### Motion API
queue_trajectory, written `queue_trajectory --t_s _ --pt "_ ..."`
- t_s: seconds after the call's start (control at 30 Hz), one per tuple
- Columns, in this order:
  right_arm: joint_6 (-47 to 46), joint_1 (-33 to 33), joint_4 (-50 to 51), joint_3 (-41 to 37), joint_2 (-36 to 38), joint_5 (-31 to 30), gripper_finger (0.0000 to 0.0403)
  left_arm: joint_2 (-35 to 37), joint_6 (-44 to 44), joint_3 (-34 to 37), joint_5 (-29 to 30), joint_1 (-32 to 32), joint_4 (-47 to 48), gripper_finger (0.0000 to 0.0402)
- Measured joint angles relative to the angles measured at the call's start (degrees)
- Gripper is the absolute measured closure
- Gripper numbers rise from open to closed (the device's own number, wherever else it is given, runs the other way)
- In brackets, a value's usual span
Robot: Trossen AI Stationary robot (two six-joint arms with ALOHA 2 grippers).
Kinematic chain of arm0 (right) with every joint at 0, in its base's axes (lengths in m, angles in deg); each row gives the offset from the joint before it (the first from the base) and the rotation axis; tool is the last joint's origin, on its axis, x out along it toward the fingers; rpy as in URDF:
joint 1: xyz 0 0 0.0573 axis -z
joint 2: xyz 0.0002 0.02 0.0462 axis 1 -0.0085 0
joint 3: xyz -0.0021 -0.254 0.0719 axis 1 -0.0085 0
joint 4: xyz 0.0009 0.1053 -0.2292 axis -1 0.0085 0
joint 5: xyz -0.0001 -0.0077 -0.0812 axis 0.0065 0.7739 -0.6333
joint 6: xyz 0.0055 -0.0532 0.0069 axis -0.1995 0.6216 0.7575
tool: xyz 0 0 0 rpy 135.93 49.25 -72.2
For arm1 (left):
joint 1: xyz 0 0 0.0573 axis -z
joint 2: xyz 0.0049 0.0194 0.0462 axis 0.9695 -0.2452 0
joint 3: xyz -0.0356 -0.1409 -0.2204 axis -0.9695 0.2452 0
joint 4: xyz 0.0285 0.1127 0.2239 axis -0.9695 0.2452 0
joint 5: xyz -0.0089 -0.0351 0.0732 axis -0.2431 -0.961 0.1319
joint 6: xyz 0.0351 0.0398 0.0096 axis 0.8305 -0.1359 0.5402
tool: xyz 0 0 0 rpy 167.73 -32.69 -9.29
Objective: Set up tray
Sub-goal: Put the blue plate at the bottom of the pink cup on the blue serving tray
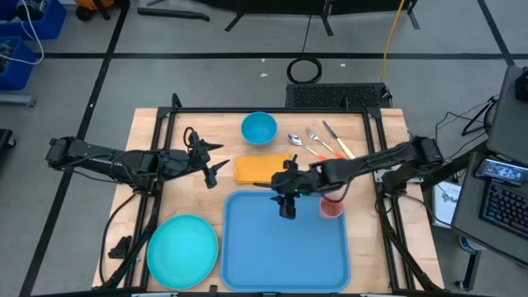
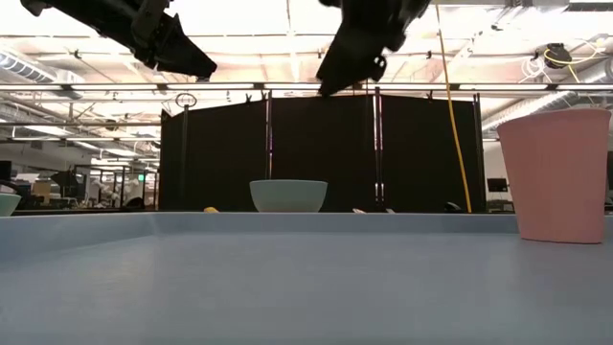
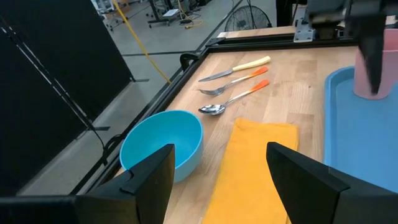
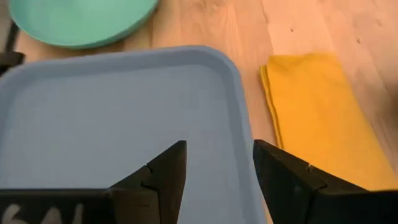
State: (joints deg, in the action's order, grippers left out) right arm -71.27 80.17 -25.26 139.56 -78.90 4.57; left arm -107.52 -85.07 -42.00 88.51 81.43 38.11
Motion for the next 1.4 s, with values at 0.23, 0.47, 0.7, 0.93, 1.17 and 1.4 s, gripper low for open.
queue_trajectory --t_s 0.23,0.47,0.7,0.93,1.17,1.4 --pt "0.6 3.6 -3.3 0.0 -4.9 -0.1 0.0225 0.0 0.1 0.0 0.0 0.0 0.0 0.0146" --pt "1.9 5.9 -7.9 0.0 -6.2 -0.1 0.0225 0.0 0.1 0.0 0.0 0.0 0.0 0.0146" --pt "2.7 9.3 -12.5 0.0 -6.2 8.0 0.0225 0.0 -0.1 0.0 0.0 0.0 0.5 0.0147" --pt "3.8 8.5 -15.3 0.0 -6.2 13.3 0.0225 0.0 -1.2 0.0 0.0 0.0 2.1 0.0146" --pt "2.5 7.3 -17.0 0.0 -6.2 17.5 0.0225 0.0 -2.4 0.0 -0.2 0.0 1.8 0.0146" --pt "1.9 3.6 -20.6 -0.1 -8.2 20.0 0.0225 0.0 -3.3 0.0 -5.1 0.0 1.5 0.0146"
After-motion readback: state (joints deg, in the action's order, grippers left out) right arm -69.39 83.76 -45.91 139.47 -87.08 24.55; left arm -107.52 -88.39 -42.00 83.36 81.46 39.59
